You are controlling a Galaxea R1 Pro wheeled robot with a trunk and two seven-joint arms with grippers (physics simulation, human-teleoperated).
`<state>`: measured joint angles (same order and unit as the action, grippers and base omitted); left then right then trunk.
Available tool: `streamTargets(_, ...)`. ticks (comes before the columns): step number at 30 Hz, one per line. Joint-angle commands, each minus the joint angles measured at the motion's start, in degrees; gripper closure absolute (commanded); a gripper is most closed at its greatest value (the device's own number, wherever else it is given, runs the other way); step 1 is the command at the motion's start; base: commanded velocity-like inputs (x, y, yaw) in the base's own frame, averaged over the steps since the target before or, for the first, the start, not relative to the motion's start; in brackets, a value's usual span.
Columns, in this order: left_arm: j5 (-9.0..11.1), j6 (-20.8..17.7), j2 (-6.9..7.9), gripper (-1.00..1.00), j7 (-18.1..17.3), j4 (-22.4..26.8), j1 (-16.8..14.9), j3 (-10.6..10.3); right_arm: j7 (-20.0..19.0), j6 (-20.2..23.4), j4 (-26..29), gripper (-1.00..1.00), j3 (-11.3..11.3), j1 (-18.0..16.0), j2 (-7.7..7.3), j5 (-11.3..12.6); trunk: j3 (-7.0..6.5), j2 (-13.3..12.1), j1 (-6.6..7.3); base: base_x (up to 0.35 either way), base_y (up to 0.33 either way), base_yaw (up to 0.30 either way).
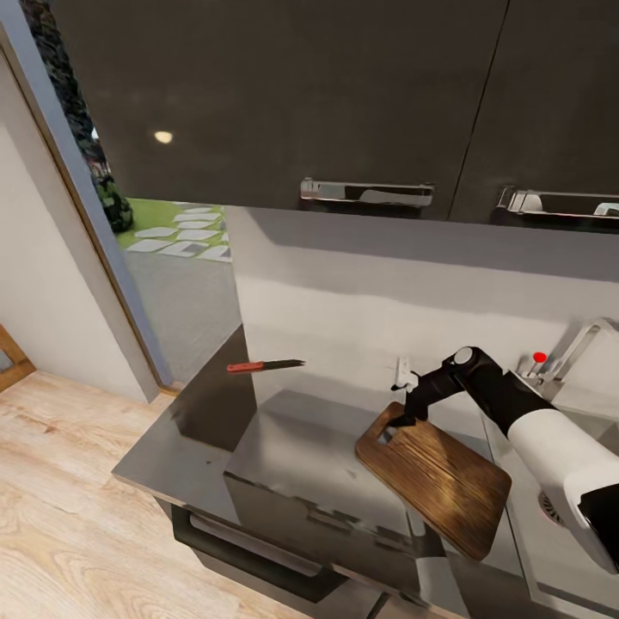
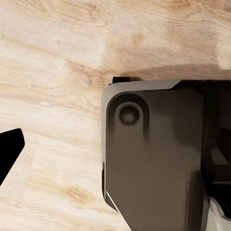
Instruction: In the kitchen, take the Vidalia onion out of the sink, dice it on the chopping board with the paring knife, put the diced onion into the bowl on the countertop, then place both the paring knife and the chopping board into the sink.
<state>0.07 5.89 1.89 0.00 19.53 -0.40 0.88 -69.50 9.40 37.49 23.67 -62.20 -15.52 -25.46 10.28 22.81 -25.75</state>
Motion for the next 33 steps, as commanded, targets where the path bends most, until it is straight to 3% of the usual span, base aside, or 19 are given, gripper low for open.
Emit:
streamTargets(1,0.01,0.18,-0.02,-1.00,0.00,-0.02,-0.03,0.08,-0.20,0.61,0.22,-1.00,0.14,-0.06,-0.05,0.05,0.12,0.11,-0.03,0.000,0.000,0.000)
streamTargets(11,0.02,0.18,0.03,-1.00,0.00,-0.08,-0.04,0.08,-0.37,0.53,0.31,-1.00,0.15,-0.03,-0.04,0.05,0.19,0.11,-0.03,0.031,-0.009,0.000)
streamTargets(33,0.01,0.18,0.04,-1.00,0.00,-0.61,-0.03,0.15,-0.32,0.53,0.22,-1.00,0.17,-0.04,-0.05,-0.03,2.14,0.11,-0.03,0.038,-0.023,0.000)
